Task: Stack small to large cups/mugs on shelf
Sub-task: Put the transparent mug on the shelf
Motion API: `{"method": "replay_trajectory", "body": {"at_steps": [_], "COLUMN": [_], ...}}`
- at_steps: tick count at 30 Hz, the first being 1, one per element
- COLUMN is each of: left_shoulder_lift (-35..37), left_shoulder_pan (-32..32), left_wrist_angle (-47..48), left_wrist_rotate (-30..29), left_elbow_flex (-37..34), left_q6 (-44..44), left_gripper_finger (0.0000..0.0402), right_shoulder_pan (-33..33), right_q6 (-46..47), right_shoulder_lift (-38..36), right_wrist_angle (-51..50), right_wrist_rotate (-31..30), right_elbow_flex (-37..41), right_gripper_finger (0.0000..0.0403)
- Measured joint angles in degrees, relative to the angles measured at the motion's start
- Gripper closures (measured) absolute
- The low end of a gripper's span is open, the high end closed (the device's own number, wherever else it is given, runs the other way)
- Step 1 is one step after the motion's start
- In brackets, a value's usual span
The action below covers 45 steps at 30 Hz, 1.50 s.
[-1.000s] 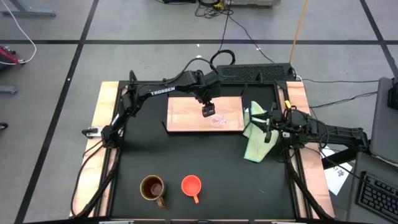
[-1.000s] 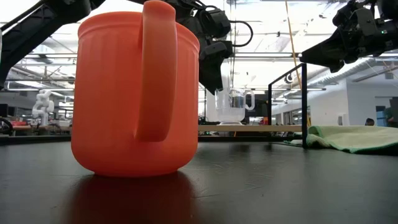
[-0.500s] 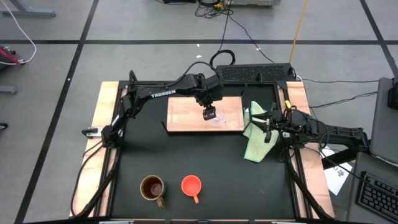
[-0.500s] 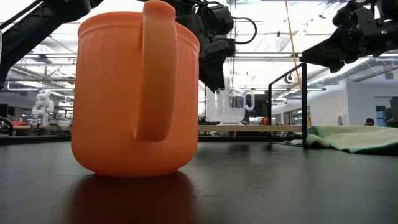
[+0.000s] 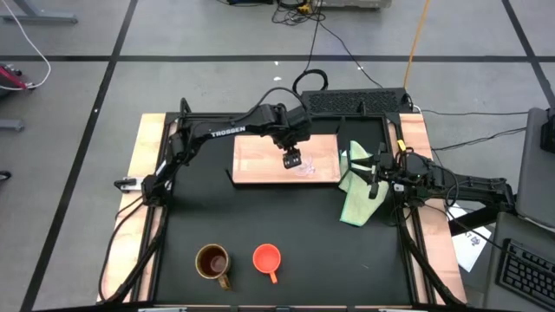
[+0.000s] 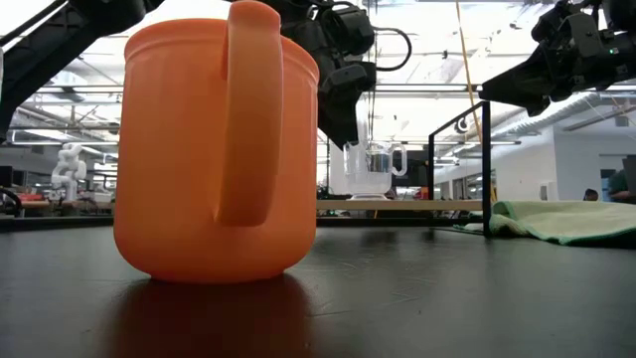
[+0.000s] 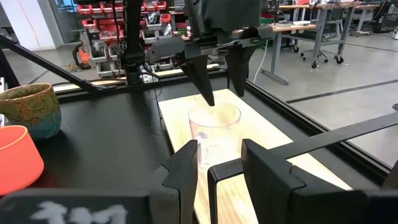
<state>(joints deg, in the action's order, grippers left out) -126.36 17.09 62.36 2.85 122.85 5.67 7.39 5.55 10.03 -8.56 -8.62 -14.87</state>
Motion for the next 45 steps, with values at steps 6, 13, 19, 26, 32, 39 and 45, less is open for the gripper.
{"method": "replay_trajectory", "body": {"at_steps": [6,13,19,26,32,39,45], "left_shoulder_lift": [-1.30,-3.32,-3.61,-3.65,-3.65,-3.32,-2.48], "left_shoulder_pan": [-0.46,-0.34,-0.33,-0.33,-0.24,-0.62,-1.14], "left_wrist_angle": [0.89,0.55,0.10,0.10,0.09,0.05,0.43], "left_wrist_rotate": [0.02,-0.30,-0.39,-1.01,-1.29,-0.30,-0.04], "left_elbow_flex": [-0.13,-0.17,-0.13,-0.13,-0.13,-0.13,-0.11], "left_q6": [-0.23,0.30,2.47,4.48,5.36,6.03,6.12], "left_gripper_finger": [0.0151,0.0151,0.0152,0.0237,0.0360,0.0367,0.0300], "right_shoulder_pan": [-0.01,-0.01,0.01,-0.01,0.01,0.01,0.00], "right_q6": [-0.07,-0.02,-0.19,-0.21,-0.21,-0.22,-0.23], "right_shoulder_lift": [-0.01,0.01,-0.01,-0.01,-0.01,0.01,0.00], "right_wrist_angle": [0.13,0.04,-0.04,-0.04,-0.04,-0.04,-0.04], "right_wrist_rotate": [-0.02,0.00,0.00,0.00,0.00,-0.01,-0.01], "right_elbow_flex": [0.00,0.00,0.00,0.00,0.00,0.00,0.00], "right_gripper_finger": [0.0286,0.0286,0.0286,0.0286,0.0286,0.0286,0.0286]}}
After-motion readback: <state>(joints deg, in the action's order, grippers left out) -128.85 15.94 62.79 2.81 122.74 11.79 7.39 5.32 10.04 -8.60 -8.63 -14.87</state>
